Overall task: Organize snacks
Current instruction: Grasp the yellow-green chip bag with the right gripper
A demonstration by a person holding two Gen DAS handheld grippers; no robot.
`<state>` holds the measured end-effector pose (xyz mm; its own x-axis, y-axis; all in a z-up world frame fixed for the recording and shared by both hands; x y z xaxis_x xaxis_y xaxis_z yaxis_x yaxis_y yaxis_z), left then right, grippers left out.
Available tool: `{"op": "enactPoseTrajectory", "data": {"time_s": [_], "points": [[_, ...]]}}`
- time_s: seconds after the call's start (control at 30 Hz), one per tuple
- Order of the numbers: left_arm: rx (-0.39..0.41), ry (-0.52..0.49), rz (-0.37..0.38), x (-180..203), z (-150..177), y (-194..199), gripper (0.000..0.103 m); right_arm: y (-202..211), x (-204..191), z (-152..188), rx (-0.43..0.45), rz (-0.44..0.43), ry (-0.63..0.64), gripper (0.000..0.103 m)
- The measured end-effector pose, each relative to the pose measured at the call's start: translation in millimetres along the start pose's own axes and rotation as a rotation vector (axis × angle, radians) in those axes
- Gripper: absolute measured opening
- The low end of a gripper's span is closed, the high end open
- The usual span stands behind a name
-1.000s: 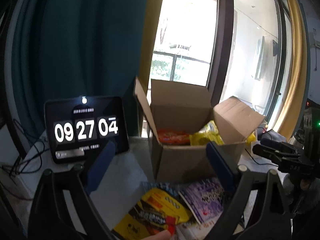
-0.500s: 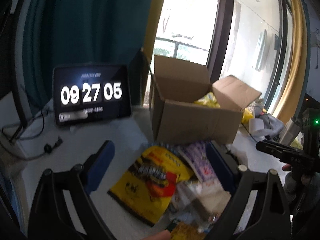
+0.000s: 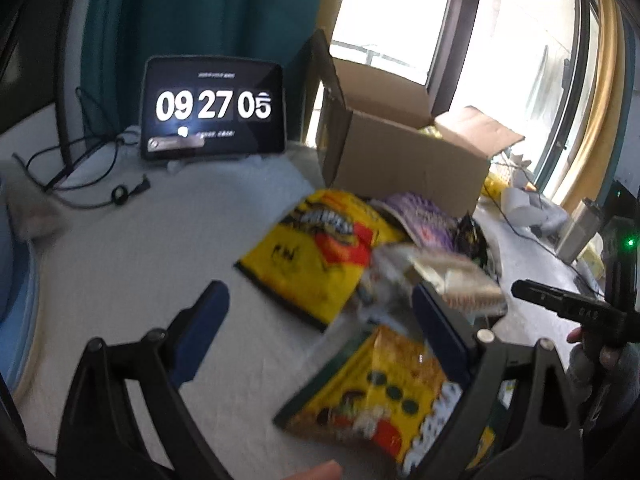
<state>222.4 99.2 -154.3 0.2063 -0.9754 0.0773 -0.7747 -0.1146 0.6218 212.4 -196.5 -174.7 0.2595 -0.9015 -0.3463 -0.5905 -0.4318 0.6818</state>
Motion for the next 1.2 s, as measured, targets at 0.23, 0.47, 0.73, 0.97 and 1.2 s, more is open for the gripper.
{"op": "enactPoseTrajectory", "data": {"time_s": [0.23,0.47,0.73,0.97,1.2], "points": [[-0.077,0.005,-0.013,-6,41,14,0.094,10,-22,33,-0.043,-0.030,0.006,0.064],[-0.149,0.004,0.014,-1,75,21,0.094,27,-51,51,-0.060,-0.078,0.042,0.060],[-0.184,0.022,-0.024,-10,94,23,0.094,17,-93,89,-0.171,-0.180,0.098,0.052],[-0.167,0.065,-0.096,-41,96,28,0.094,-5,-129,103,-0.265,-0.286,0.139,0.051],[-0.149,0.024,-0.114,-51,101,29,0.094,-28,-149,100,-0.307,-0.341,0.171,0.051]]}}
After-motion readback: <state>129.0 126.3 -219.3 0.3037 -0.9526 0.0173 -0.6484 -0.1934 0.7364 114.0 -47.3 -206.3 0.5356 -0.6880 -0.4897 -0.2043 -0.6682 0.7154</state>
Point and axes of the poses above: each gripper's, at about its wrist camera, not at the fingertips, and y roughly against the way its jaws point, x to its right, z to its underside, the point moved 6 cm from there along -y, roughly the way its jaws point, and after that the axes turned 14 degrees about -z, right-handed, at the moved point
